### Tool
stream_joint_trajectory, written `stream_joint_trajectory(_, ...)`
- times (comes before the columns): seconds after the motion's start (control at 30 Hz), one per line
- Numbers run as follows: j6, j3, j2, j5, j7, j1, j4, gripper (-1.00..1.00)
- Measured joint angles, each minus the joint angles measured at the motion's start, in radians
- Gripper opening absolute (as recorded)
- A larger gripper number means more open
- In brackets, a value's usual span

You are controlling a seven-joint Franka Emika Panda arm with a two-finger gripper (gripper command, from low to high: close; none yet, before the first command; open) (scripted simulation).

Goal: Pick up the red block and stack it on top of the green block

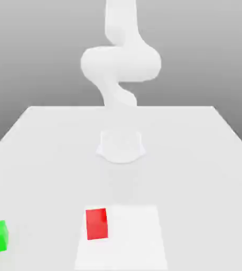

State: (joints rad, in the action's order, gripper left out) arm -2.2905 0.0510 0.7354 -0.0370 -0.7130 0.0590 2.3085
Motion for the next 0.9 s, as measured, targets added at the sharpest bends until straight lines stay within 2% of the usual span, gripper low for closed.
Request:
stream_joint_trajectory(0.13, 0.017, 0.091, -0.115, -0.074, 0.162, 0.101, 0.016, 0.00)
stream_joint_trajectory(0.17, 0.029, 0.054, -0.155, -0.149, 0.249, 0.051, 0.019, 0.00)
stream_joint_trajectory(0.2, 0.029, 0.054, -0.155, -0.149, 0.249, 0.051, 0.019, 0.00)
stream_joint_trajectory(0.37, 0.063, 0.132, -0.348, -0.291, 0.527, 0.141, 0.043, 0.00)
stream_joint_trajectory(0.67, 0.076, 0.163, -0.436, -0.348, 0.652, 0.182, 0.061, 0.00)
stream_joint_trajectory(0.8, 0.093, 0.189, -0.613, -0.449, 0.908, 0.226, 0.102, 0.00)
stream_joint_trajectory(0.9, 0.095, 0.189, -0.660, -0.469, 0.973, 0.234, 0.110, 0.00)
